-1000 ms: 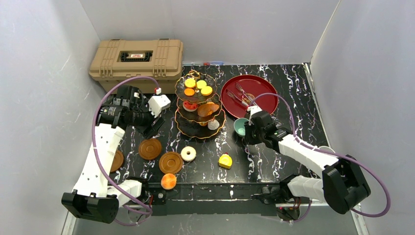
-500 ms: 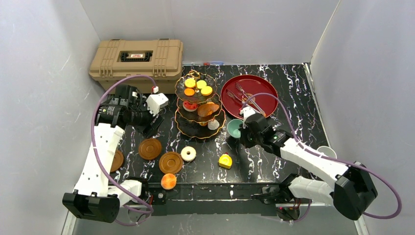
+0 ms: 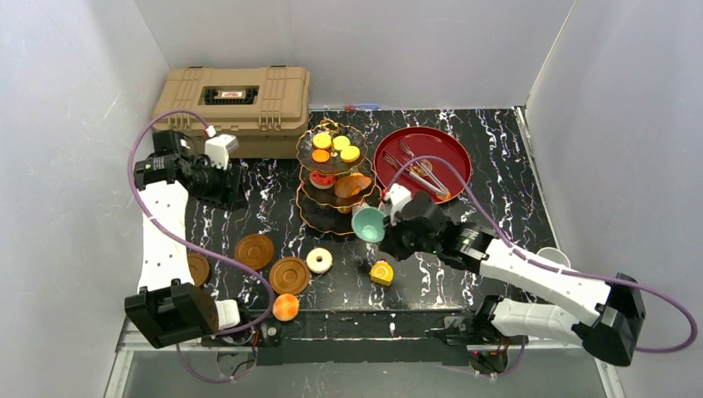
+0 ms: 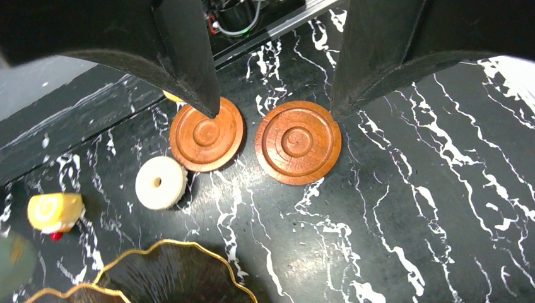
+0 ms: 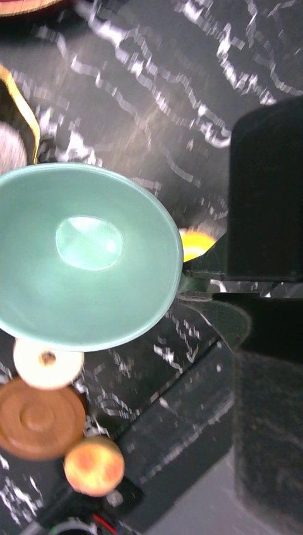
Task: Serve the afternoon tea
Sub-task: Pick up the cup at the center of the board, then place the cup on the coaster.
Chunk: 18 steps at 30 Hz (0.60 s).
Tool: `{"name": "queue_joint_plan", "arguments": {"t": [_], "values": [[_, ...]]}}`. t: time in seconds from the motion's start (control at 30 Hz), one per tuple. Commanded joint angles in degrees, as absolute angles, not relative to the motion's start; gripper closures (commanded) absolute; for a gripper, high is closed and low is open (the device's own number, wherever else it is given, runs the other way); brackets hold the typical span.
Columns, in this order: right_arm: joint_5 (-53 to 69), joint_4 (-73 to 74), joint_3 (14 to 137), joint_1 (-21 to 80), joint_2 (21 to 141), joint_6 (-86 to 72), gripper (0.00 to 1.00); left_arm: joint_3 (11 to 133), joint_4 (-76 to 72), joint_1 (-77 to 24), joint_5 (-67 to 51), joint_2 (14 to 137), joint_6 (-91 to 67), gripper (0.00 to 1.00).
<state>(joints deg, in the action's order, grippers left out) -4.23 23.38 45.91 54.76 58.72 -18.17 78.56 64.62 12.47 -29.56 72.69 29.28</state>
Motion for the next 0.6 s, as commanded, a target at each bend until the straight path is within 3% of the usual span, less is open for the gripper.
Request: {"name": "queue_joint_plan", "arguments": {"t": [0.0, 0.17, 0.57], "values": [[-6.6, 15.72, 52.8, 63.69, 64.51, -20.71, 0.99, 81.21, 64.29, 17.24, -34.53, 73.8, 25.18, 0.36], [-7.05, 8.75, 60.97, 70.6, 77.92, -19.18, 0.99, 83.29, 64.66, 22.95, -35.68, 75.72, 24.62, 0.25], [2.82, 0.59, 89.17, 72.04, 111.22, -15.55, 0.99, 87.53, 66.08, 32.22, -36.52, 77.58, 24.92, 0.14]]}}
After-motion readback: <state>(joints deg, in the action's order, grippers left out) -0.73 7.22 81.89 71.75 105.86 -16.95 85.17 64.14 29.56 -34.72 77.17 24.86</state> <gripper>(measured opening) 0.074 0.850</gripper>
